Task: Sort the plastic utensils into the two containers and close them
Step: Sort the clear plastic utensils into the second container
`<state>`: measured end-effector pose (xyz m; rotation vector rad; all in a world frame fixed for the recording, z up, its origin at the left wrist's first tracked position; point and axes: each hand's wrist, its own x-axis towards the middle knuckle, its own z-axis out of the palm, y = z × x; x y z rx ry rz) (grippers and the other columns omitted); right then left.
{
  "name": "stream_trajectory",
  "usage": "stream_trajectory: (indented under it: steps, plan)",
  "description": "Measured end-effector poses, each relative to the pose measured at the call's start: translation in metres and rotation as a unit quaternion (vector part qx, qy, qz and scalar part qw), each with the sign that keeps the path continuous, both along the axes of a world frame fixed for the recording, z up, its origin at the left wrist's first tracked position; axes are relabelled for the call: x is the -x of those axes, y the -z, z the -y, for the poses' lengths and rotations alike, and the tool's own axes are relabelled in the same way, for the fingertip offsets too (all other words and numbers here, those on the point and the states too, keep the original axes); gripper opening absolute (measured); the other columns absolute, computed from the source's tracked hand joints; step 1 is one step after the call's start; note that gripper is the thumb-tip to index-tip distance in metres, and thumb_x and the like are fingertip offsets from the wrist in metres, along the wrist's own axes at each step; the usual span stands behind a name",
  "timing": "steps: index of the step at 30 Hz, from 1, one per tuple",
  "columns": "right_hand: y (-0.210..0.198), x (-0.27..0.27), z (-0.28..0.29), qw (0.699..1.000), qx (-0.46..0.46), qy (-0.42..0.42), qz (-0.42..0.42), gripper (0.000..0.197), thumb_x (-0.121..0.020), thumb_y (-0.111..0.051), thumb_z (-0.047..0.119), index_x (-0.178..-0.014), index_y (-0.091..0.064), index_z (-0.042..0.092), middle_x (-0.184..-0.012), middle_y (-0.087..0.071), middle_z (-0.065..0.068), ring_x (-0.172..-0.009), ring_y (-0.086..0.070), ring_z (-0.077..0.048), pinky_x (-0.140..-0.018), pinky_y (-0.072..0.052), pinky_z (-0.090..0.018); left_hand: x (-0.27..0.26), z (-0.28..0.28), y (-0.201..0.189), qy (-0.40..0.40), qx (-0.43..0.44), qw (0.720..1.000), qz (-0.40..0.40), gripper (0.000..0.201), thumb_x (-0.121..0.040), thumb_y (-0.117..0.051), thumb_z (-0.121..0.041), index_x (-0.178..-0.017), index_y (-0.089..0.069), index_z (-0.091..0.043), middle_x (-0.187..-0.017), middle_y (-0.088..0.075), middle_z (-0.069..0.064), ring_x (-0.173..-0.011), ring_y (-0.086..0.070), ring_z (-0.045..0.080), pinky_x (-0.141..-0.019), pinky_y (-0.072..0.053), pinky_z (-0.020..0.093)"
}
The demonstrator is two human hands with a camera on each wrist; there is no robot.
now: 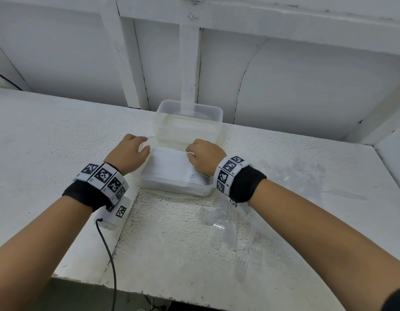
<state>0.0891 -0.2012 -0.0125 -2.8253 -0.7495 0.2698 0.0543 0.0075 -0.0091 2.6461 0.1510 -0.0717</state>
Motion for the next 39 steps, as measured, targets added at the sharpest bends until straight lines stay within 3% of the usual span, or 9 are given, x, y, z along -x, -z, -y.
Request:
stream_trajectory:
  steps: [5,11,14,16,19,24,30,35,39]
  plan:
    - [-0.023,0.018,0.030,0.997,-0.073,0.016,0.031,0.034,-0.098,-0.040,0.024,-0.127,-0.055,0.013,-0.126,-0.055,-0.004,-0.115,-0.052,-0.019,-0.096,-0.042,-0.033,0.013,0.015,-0.007,0.022,-0.011,0.996,0.080,0.035,-0.095,-0.047,-0.021,-0.126,-0.056,-0.008,-0.132,-0.047,0.017,-0.124,-0.041,0.034,-0.103,-0.035,0.045]
    - [-0.035,0.067,0.104,0.984,-0.156,0.058,0.057,0.028,-0.095,-0.050,0.022,-0.116,-0.064,0.012,-0.111,-0.064,-0.004,-0.103,-0.059,-0.017,-0.092,-0.044,-0.029,0.051,0.065,-0.013,0.100,0.031,0.979,0.175,0.026,-0.094,-0.049,-0.013,-0.115,-0.062,-0.005,-0.117,-0.056,0.013,-0.112,-0.049,0.027,-0.091,-0.032,0.024]
    - [-0.032,0.099,0.139,0.987,-0.139,0.072,0.034,0.027,-0.095,-0.051,0.023,-0.115,-0.065,0.012,-0.107,-0.066,-0.002,-0.098,-0.060,-0.014,-0.087,-0.042,-0.021,0.076,0.097,-0.009,0.178,0.057,0.969,0.161,0.022,-0.092,-0.052,-0.015,-0.107,-0.066,-0.006,-0.104,-0.060,0.007,-0.099,-0.055,0.023,-0.083,-0.033,0.022]
    - [-0.025,0.119,0.159,0.990,-0.119,0.079,0.009,0.027,-0.095,-0.050,0.024,-0.116,-0.065,0.014,-0.108,-0.065,0.000,-0.098,-0.060,-0.012,-0.087,-0.042,-0.020,0.092,0.115,-0.001,0.248,0.069,0.959,0.119,0.034,-0.089,-0.045,-0.032,-0.099,-0.067,-0.008,-0.096,-0.061,0.004,-0.090,-0.057,0.022,-0.078,-0.036,0.023]
    - [-0.010,0.145,0.179,0.991,-0.092,0.090,-0.024,0.028,-0.095,-0.050,0.025,-0.118,-0.063,0.016,-0.112,-0.063,-0.001,-0.102,-0.059,-0.014,-0.089,-0.044,-0.024,0.109,0.138,0.018,0.310,0.001,0.950,0.033,0.046,-0.089,-0.040,-0.045,-0.111,-0.063,-0.012,-0.110,-0.058,0.004,-0.102,-0.056,0.023,-0.086,-0.042,0.028]
    - [0.010,0.169,0.193,0.992,-0.058,0.106,-0.047,0.030,-0.097,-0.046,0.027,-0.122,-0.060,0.018,-0.119,-0.059,0.000,-0.110,-0.053,-0.017,-0.092,-0.039,-0.024,0.118,0.153,0.035,0.228,-0.109,0.966,-0.058,0.045,-0.097,-0.043,-0.025,-0.138,-0.035,-0.009,-0.136,-0.040,0.010,-0.127,-0.035,0.029,-0.102,-0.036,0.035]
    - [0.018,0.181,0.196,0.989,-0.077,0.117,-0.046,0.029,-0.096,-0.048,0.026,-0.121,-0.061,0.018,-0.119,-0.060,-0.001,-0.111,-0.052,-0.019,-0.094,-0.041,-0.029,0.109,0.149,0.035,0.203,-0.129,0.970,-0.044,0.023,-0.095,-0.042,-0.019,-0.105,-0.059,-0.007,-0.103,-0.058,0.006,-0.097,-0.054,0.026,-0.081,-0.044,0.033]
    - [0.015,0.184,0.196,0.988,-0.083,0.116,-0.051,0.030,-0.096,-0.047,0.027,-0.122,-0.060,0.018,-0.115,-0.062,0.000,-0.107,-0.055,-0.015,-0.091,-0.043,-0.027,0.111,0.142,0.026,0.151,-0.027,0.987,-0.046,0.013,-0.091,-0.054,-0.026,-0.082,-0.050,-0.017,-0.075,-0.049,-0.009,-0.073,-0.049,0.013,-0.058,-0.032,0.020]
    - [0.012,0.184,0.192,0.989,-0.076,0.110,-0.059,0.030,-0.097,-0.045,0.028,-0.122,-0.060,0.019,-0.111,-0.063,0.001,-0.103,-0.056,-0.013,-0.087,-0.045,-0.026,0.113,0.137,0.020,0.136,0.035,0.989,-0.052,0.014,-0.090,-0.058,-0.024,-0.079,-0.050,-0.018,-0.072,-0.052,-0.010,-0.071,-0.050,0.012,-0.056,-0.033,0.016]
